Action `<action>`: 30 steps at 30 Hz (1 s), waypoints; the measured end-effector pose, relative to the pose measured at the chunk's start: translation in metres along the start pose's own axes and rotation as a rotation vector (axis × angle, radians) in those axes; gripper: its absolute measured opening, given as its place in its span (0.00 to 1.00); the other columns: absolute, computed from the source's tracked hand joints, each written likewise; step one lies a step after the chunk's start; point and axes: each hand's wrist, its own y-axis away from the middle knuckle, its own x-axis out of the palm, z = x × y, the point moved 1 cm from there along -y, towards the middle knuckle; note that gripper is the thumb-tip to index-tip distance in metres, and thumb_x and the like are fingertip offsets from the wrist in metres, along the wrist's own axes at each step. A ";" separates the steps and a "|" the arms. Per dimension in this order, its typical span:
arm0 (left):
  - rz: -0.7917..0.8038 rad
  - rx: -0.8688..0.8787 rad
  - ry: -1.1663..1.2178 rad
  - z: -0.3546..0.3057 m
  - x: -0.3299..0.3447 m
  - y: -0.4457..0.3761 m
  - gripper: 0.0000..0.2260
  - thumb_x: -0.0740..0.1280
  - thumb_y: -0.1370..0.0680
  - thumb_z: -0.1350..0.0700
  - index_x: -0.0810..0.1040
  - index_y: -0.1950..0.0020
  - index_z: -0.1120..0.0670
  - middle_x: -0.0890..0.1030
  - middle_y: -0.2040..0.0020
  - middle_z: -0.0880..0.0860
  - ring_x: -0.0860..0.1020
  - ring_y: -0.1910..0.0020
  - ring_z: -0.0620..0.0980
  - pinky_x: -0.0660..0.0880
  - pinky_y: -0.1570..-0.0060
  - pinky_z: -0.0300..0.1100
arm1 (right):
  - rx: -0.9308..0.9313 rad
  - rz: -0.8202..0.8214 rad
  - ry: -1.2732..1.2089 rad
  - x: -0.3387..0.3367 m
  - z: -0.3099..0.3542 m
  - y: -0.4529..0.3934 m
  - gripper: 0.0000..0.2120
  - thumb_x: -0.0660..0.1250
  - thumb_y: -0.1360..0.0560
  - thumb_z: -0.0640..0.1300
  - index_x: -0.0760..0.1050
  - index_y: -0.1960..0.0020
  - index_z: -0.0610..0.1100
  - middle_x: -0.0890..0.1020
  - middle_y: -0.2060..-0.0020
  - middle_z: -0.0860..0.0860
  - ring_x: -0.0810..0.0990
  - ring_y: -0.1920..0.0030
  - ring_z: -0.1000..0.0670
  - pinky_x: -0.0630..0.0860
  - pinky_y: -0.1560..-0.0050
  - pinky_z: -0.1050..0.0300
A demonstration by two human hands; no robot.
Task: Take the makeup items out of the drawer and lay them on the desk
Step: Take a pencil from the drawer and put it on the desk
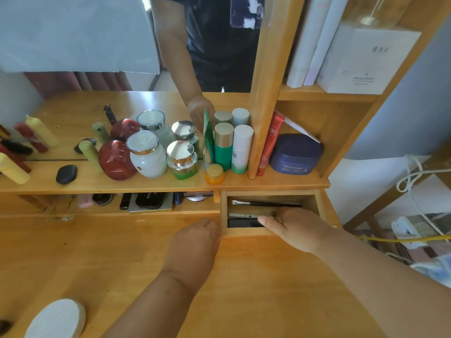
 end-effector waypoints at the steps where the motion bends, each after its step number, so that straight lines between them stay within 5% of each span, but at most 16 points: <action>1: -0.001 0.000 0.004 0.000 0.000 0.000 0.09 0.58 0.21 0.52 0.74 0.45 0.51 0.79 0.49 0.48 0.77 0.53 0.49 0.71 0.56 0.40 | -0.023 0.001 0.024 0.000 0.000 0.000 0.42 0.35 0.34 0.74 0.76 0.63 0.44 0.80 0.59 0.49 0.77 0.57 0.49 0.75 0.52 0.52; 5: 0.001 -0.003 0.009 0.001 0.000 0.001 0.08 0.60 0.22 0.53 0.75 0.46 0.52 0.80 0.50 0.50 0.78 0.54 0.51 0.73 0.56 0.43 | -0.068 0.031 0.076 0.002 -0.002 0.000 0.49 0.29 0.41 0.75 0.81 0.59 0.47 0.74 0.44 0.52 0.74 0.47 0.49 0.72 0.44 0.50; 12: 0.011 -0.004 -0.013 0.001 0.000 0.000 0.09 0.58 0.21 0.52 0.74 0.44 0.50 0.79 0.49 0.48 0.77 0.52 0.49 0.72 0.54 0.41 | -0.034 0.093 0.099 -0.001 -0.001 -0.007 0.55 0.26 0.44 0.76 0.79 0.45 0.50 0.71 0.38 0.52 0.68 0.38 0.49 0.59 0.33 0.50; 16: 0.014 -0.003 -0.008 -0.001 -0.001 0.001 0.09 0.58 0.21 0.52 0.74 0.44 0.50 0.79 0.48 0.48 0.77 0.52 0.49 0.73 0.53 0.41 | -0.030 0.143 0.067 -0.002 -0.002 -0.007 0.57 0.25 0.47 0.78 0.80 0.47 0.50 0.67 0.34 0.55 0.66 0.35 0.48 0.53 0.29 0.48; 20: 0.015 -0.009 -0.015 -0.001 -0.003 0.001 0.08 0.58 0.21 0.52 0.74 0.45 0.50 0.79 0.48 0.47 0.77 0.52 0.47 0.73 0.53 0.40 | 0.044 0.166 -0.042 -0.001 -0.009 -0.003 0.48 0.35 0.38 0.77 0.73 0.39 0.47 0.71 0.39 0.52 0.70 0.40 0.48 0.66 0.37 0.51; 23: 0.022 -0.013 -0.022 -0.003 -0.003 0.001 0.09 0.58 0.21 0.52 0.74 0.44 0.50 0.78 0.47 0.47 0.77 0.51 0.47 0.73 0.53 0.40 | 0.088 0.180 -0.082 -0.001 -0.011 -0.005 0.52 0.36 0.44 0.80 0.70 0.40 0.45 0.74 0.42 0.51 0.75 0.48 0.50 0.72 0.46 0.52; 30: 0.023 -0.023 -0.033 -0.005 -0.003 0.001 0.09 0.58 0.21 0.52 0.73 0.43 0.50 0.78 0.47 0.47 0.77 0.51 0.47 0.73 0.52 0.39 | 0.144 0.218 -0.056 0.003 -0.012 -0.010 0.59 0.34 0.48 0.83 0.63 0.30 0.49 0.70 0.35 0.52 0.70 0.38 0.46 0.69 0.38 0.49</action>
